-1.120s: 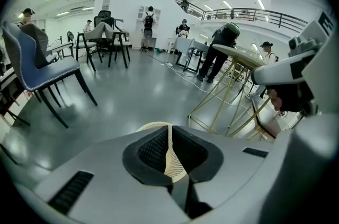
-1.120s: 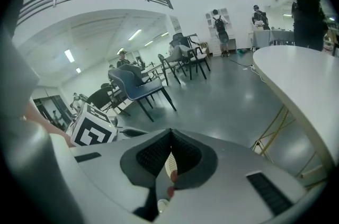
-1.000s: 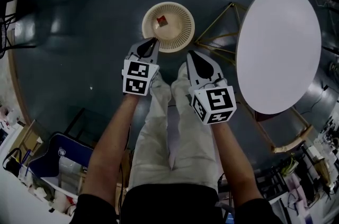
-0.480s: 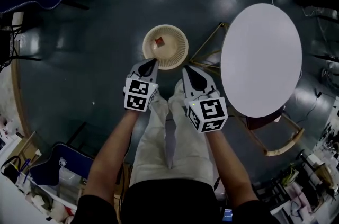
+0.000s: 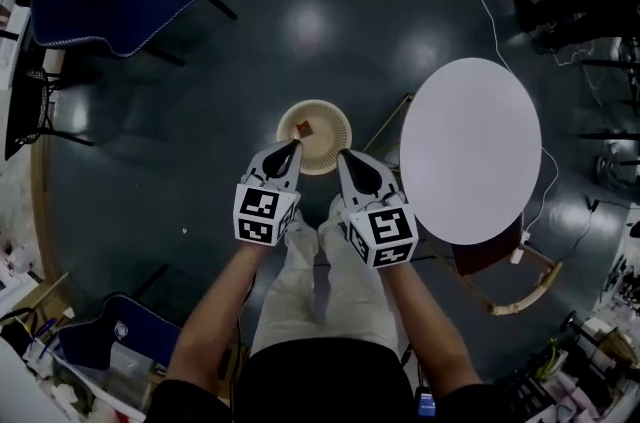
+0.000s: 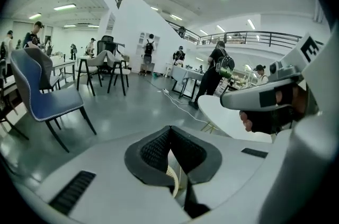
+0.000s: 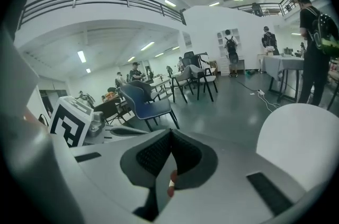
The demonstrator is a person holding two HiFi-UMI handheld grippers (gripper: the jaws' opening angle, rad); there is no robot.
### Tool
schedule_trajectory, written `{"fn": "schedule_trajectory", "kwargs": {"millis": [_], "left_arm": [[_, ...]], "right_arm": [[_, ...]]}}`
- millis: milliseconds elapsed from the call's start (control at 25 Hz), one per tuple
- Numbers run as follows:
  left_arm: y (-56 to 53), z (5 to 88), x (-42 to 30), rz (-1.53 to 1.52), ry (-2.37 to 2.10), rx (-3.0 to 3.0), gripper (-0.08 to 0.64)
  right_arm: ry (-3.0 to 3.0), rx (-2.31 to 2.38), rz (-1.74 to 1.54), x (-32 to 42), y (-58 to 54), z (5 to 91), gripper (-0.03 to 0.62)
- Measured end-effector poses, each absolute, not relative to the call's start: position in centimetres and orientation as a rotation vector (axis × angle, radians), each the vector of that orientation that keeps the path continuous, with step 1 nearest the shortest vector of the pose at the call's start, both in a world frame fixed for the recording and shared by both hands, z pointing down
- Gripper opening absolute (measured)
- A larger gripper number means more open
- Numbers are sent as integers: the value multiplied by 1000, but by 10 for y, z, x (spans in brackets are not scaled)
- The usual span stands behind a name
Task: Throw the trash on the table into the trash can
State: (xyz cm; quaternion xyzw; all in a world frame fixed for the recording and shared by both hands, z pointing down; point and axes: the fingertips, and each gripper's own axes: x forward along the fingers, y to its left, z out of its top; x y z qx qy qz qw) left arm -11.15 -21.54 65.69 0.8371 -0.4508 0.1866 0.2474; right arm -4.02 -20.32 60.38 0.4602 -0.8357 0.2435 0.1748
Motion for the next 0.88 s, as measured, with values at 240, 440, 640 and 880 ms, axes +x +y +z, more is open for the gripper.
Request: {"fn": "schedule_trajectory", "kwargs": {"millis": [240, 440, 640, 880], "left_arm": [[-215, 586, -122, 424, -1297, 2325, 15], [-206, 519, -136, 335, -1369, 2364, 15], [-191, 463, -156, 281, -1433, 2392, 15], [-167, 396, -171, 187, -1479, 2439, 15]], "right_arm": [[-2426, 1290, 608, -59, -203, 547, 17], [-2462, 1310, 537, -64, -204, 499, 17], [-2511, 1325, 504, -71, -201, 452, 17], [-2596, 1322, 480, -91, -180, 395, 17]]}}
